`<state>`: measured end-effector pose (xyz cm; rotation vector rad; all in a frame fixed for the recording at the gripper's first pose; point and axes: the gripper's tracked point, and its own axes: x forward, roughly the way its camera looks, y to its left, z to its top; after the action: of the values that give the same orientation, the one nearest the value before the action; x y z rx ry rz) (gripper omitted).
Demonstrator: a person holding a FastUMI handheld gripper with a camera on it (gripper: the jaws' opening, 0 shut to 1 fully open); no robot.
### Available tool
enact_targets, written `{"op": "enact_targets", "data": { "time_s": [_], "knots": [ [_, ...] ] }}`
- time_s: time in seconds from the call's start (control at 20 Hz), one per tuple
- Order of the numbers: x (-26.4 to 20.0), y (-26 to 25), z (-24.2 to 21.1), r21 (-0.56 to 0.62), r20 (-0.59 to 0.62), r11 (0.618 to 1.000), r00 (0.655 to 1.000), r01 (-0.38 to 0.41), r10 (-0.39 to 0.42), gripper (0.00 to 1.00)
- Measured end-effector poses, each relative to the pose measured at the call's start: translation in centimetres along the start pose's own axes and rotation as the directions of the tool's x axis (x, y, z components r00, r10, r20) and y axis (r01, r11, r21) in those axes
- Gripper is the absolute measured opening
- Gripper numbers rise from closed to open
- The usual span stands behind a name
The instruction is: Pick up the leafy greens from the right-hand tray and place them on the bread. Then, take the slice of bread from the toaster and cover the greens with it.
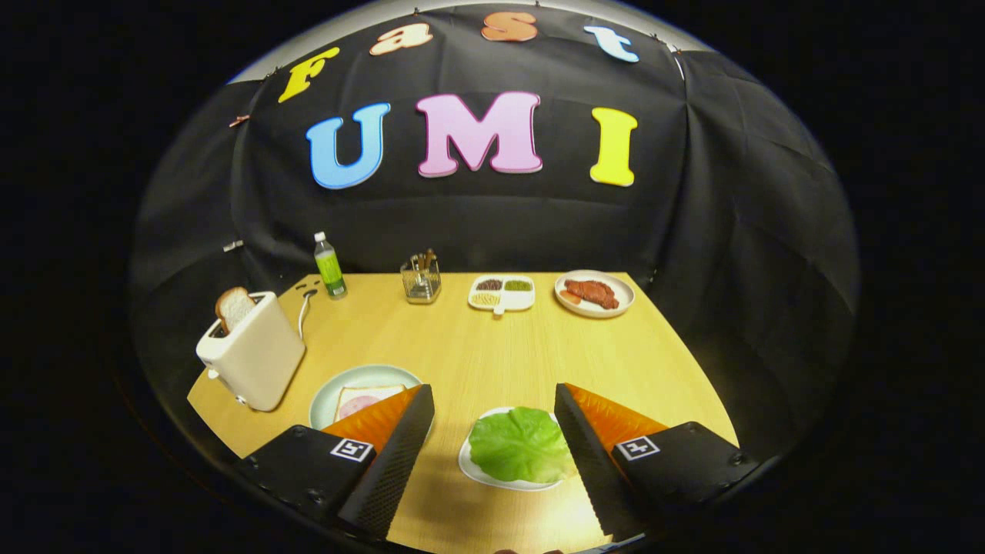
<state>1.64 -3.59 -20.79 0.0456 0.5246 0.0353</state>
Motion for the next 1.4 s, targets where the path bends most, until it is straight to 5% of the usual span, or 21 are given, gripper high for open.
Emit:
{"op": "enact_targets", "data": {
  "time_s": [0.8, 1.4],
  "knots": [
    [9.1, -3.1, -12.5, -0.06, -0.336, 0.995, 0.94, -0.078, 0.053, 0.98],
    [9.4, -3.9, -13.4, -0.072, -0.374, 0.991, 0.924, -0.117, 0.081, 0.76]
  ]
}}
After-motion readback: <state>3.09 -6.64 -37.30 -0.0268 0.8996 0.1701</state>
